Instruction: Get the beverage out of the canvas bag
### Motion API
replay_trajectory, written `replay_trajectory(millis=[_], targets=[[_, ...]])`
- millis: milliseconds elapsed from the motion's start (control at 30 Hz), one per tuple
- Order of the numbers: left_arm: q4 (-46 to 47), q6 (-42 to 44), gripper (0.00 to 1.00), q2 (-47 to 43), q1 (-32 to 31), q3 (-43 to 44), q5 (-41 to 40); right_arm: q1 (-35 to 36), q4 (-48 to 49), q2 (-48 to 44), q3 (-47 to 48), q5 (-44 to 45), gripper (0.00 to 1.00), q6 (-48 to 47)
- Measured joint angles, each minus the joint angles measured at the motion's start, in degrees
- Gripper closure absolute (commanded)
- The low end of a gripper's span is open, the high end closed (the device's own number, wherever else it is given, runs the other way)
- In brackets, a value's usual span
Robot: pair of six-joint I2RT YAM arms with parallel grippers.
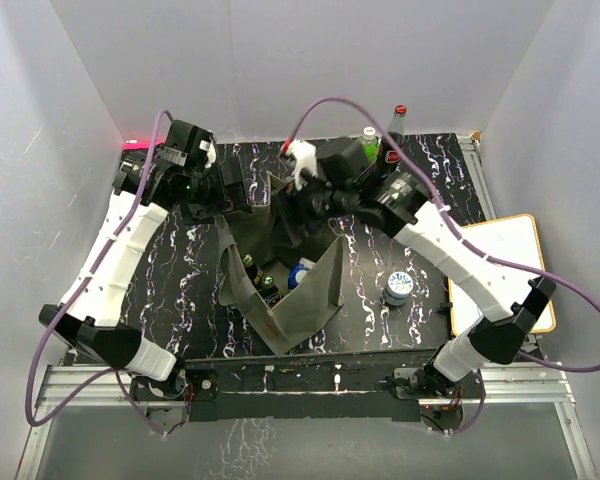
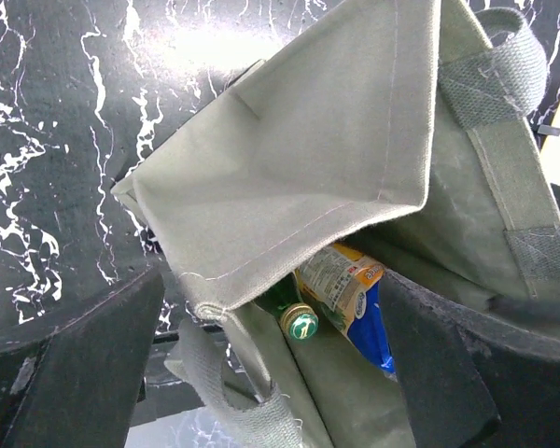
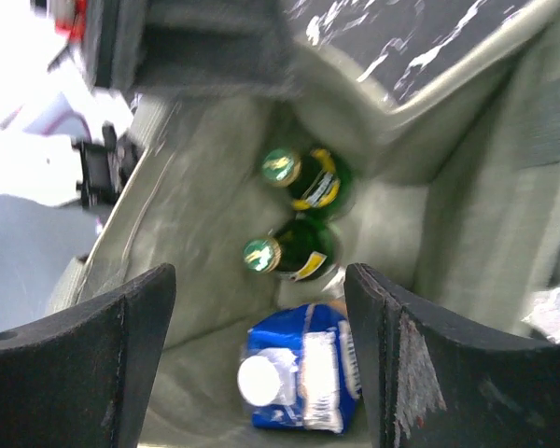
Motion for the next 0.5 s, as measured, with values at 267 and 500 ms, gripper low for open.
replay_trajectory(millis=[267, 500], targets=[[-4.4, -1.8, 0.03, 1.7, 0.0, 1.4, -1.4, 11.6, -0.5, -1.4, -9.3, 4.1, 0.35, -4.6], [-4.1, -6.9, 0.03, -4.0, 0.0, -7.1, 1.4, 19.1, 6.5, -7.5, -21.8, 7.6, 0.3, -8.0]])
